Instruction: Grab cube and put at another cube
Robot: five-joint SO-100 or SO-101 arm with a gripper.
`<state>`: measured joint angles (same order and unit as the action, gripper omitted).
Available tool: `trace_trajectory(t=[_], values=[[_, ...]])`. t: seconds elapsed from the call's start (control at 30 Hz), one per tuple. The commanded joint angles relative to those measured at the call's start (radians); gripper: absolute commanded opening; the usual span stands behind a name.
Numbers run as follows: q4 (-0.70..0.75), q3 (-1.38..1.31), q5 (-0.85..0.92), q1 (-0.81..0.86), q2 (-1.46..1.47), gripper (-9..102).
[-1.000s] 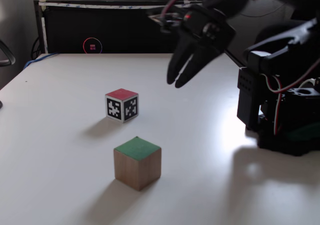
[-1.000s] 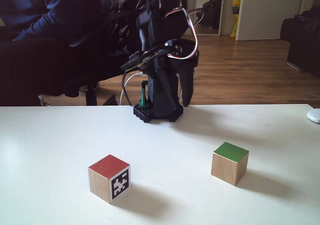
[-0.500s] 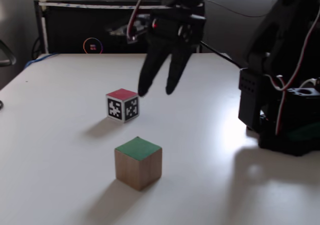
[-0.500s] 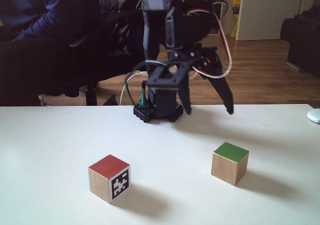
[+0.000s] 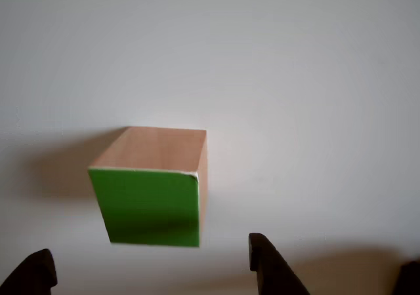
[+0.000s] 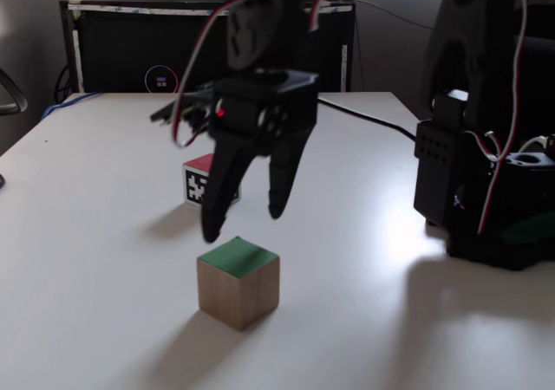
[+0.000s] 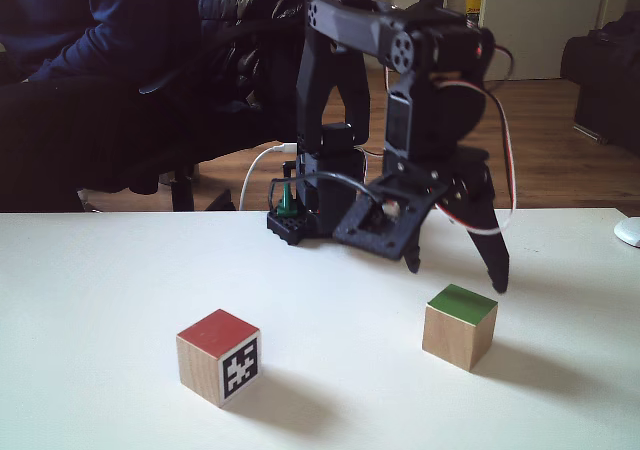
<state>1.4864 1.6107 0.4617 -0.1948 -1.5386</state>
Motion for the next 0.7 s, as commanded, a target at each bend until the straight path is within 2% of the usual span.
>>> trace_trajectory(t=[0.0,0.67], values=[[0.002,-0.078,-0.038,-0.015,0.035,45],[-0.002,-0.146,-0.063,-0.098,0.218,41]])
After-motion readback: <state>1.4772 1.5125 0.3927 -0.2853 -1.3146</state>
